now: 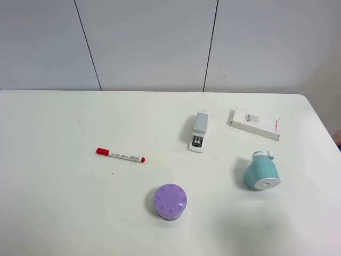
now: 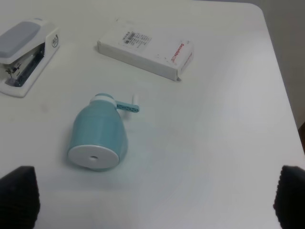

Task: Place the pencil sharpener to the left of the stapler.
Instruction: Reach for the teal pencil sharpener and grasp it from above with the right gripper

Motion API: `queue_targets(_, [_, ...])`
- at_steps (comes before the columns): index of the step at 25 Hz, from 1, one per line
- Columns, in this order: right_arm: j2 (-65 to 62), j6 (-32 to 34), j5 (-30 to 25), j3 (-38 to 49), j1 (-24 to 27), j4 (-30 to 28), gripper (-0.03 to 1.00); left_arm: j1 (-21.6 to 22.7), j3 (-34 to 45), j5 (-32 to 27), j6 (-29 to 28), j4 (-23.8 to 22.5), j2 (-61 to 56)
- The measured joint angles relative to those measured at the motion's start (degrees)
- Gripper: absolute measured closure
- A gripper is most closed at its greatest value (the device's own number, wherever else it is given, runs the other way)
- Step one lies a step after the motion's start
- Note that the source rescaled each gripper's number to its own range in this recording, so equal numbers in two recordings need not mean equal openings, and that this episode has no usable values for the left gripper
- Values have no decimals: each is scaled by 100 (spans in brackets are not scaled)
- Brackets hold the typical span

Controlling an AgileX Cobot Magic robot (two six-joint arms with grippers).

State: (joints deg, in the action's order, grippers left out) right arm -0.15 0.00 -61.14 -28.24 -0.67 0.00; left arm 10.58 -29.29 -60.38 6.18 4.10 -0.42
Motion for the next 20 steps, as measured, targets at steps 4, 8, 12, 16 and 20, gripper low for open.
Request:
queue_targets(4, [0, 0, 0, 0, 0, 0, -3, 0, 0, 0, 0, 0, 0])
queue_targets(8, [0, 0, 0, 0, 0, 0, -3, 0, 0, 0, -6, 0, 0])
queue_targets(12, [0, 0, 0, 0, 0, 0, -3, 0, 0, 0, -6, 0, 0])
queue_targets(16, [0, 0, 0, 0, 0, 0, -3, 0, 0, 0, -6, 0, 0])
queue_targets(20, [0, 0, 0, 0, 0, 0, -3, 0, 0, 0, -6, 0, 0])
